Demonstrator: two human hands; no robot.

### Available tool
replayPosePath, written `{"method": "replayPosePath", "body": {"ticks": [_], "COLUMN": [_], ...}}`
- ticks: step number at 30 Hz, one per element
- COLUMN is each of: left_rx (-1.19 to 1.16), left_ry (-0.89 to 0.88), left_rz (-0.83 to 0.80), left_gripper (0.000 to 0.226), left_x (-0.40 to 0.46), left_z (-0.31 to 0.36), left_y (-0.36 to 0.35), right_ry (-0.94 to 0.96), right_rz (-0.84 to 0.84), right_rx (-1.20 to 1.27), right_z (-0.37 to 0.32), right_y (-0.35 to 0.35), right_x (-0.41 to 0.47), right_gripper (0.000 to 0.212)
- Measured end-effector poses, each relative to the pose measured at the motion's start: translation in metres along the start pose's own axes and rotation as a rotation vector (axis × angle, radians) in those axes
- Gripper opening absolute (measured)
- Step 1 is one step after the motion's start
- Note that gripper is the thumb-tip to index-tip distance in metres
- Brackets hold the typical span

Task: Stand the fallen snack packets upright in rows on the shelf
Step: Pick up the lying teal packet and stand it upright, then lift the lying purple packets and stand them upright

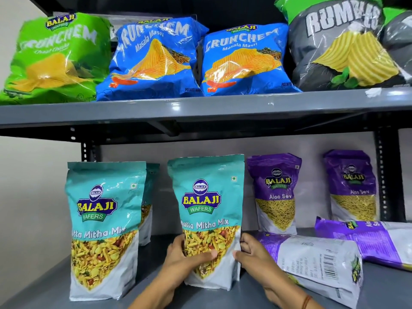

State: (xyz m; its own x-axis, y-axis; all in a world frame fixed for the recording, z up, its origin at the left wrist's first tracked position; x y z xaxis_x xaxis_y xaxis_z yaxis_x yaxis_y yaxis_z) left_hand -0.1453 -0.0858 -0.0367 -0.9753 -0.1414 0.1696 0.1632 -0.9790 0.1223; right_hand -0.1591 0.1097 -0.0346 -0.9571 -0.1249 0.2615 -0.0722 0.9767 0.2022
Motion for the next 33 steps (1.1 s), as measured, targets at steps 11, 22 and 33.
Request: {"method": "replayPosePath", "body": {"ticks": [11, 22, 33], "left_rx": [0.033, -0.598, -0.671], "left_ry": [-0.084, 0.556, 0.412], "left_rz": [0.551, -0.216, 0.016], "left_gripper": [0.126, 0.012, 0.024], "left_x": [-0.066, -0.101, -0.079], "left_z": [0.039, 0.027, 0.034], "left_y": [-0.023, -0.180, -0.244], "right_ry": [0.159, -0.057, -0.084], "right_rz": [0.069, -0.073, -0.350], "right_rx": [0.041, -0.572, -0.606], "right_z": [-0.031, -0.026, 0.015], "right_y": [0.012, 0.206, 0.207], "right_x": [-0.022, 0.025, 0.056], "right_gripper": [0.042, 0.024, 0.027]}}
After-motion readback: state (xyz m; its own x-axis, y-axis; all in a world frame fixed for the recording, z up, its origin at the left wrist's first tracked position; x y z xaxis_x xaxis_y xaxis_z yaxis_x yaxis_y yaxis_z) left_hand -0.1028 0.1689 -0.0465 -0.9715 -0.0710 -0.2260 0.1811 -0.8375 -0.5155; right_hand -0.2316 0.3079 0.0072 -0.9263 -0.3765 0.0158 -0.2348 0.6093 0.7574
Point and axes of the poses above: each hand's wrist, its own x-axis towards the middle knuckle, its own y-axis out of the back of the hand, z = x × y, the point moved 5 cm from there along x, towards the middle knuckle, and after that the axes turned 2 degrees about z, right-handed, at the moved point
